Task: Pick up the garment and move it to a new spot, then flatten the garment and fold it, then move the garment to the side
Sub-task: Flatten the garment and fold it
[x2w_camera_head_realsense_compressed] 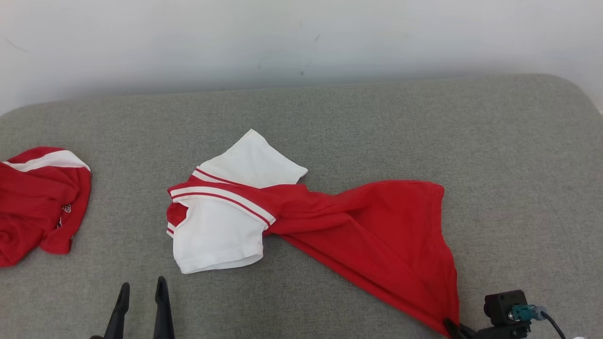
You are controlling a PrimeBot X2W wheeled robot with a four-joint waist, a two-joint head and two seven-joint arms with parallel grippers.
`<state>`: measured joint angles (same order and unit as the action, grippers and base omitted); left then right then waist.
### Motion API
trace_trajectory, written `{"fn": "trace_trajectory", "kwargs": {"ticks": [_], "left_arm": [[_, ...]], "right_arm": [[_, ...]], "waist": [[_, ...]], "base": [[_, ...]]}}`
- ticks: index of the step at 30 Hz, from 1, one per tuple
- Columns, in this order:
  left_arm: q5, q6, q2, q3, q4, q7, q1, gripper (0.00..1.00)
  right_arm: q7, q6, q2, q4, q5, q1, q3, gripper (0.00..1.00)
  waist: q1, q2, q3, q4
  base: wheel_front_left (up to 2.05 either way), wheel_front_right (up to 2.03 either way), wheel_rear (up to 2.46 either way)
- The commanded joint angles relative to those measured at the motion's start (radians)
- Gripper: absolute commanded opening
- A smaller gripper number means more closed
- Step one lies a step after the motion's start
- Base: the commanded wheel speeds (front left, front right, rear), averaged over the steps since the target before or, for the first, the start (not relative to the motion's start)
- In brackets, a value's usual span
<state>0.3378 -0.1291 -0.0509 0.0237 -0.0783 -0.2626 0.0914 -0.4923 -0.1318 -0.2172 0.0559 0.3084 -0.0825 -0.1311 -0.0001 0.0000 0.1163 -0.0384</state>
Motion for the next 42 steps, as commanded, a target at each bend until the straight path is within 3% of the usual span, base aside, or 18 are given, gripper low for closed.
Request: {"fn": "trace_trajectory", "kwargs": {"ticks": [1, 12, 15, 21, 30, 42], "left_arm": [[-0.006, -0.001, 0.001, -0.002, -0.002, -0.003, -0.014, 1.00], [0.003, -0.001, 0.001, -0.004, -0.001, -0.003, 0.002, 1.00], [0.004, -0.001, 0.001, -0.005, 0.002, -0.003, 0.005, 1.00], [-0.012, -0.002, 0.001, -0.019, 0.010, -0.003, -0.025, 1.00], [-0.033, -0.001, 0.001, -0.042, 0.028, -0.003, -0.054, 1.00], [-0.045, -0.001, 0.001, -0.043, 0.038, -0.003, -0.053, 1.00]], "right_arm": [[-0.015, 0.002, 0.011, -0.008, 0.009, -0.003, 0.016, 1.00], [-0.142, 0.002, 0.057, -0.219, 0.023, 0.044, 0.229, 1.00], [-0.195, 0.002, 0.069, -0.220, 0.006, 0.110, 0.276, 1.00], [-0.262, 0.002, 0.072, -0.031, -0.015, 0.310, 0.312, 1.00], [-0.192, 0.002, 0.056, 0.294, -0.080, 0.519, 0.294, 1.00], [-0.049, 0.002, 0.045, 0.481, -0.045, 0.610, 0.240, 1.00]], "waist": [[0.0001, 0.0000, -0.001, 0.002], [0.0001, 0.0000, -0.014, 0.025], [0.0001, 0.0000, -0.009, 0.029], [0.0001, 0.0000, 0.027, 0.050], [0.0001, 0.0000, 0.093, 0.100], [0.0001, 0.0000, 0.111, 0.114]], "base": [[0.00, 0.00, 0.00], [0.00, 0.00, 0.00], [0.00, 0.00, 0.00], [0.00, 0.00, 0.00], [0.00, 0.00, 0.00], [0.00, 0.00, 0.00]]}}
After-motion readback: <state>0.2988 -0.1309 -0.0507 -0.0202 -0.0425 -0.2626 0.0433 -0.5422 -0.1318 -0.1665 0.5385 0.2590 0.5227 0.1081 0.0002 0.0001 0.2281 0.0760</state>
